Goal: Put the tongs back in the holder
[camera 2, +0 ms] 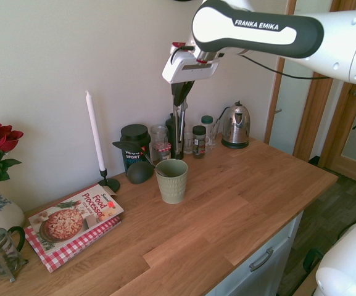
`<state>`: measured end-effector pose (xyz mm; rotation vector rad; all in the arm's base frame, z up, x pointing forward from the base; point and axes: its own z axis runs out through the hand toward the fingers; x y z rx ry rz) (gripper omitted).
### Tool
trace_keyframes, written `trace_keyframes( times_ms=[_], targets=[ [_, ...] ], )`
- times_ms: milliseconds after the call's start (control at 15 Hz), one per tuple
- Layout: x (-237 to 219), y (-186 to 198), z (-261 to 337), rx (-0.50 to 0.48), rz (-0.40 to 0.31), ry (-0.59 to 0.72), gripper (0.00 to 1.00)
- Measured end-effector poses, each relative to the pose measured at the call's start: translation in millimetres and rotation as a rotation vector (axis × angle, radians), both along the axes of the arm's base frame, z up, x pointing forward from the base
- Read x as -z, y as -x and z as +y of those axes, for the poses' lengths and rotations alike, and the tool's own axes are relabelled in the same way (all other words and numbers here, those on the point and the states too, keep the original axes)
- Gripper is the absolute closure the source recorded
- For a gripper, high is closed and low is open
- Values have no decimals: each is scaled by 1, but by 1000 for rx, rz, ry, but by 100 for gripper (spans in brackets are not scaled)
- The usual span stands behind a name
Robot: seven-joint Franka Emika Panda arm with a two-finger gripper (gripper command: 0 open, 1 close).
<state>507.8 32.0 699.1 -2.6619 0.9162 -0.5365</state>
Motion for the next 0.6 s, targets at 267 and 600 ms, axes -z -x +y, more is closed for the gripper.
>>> trace_keyframes(
  times_ms=[267, 600],
  targets=[
    [56, -34, 8, 28, -9, 56, 100],
    [105, -57, 1, 41, 54, 53, 0]
  ],
)
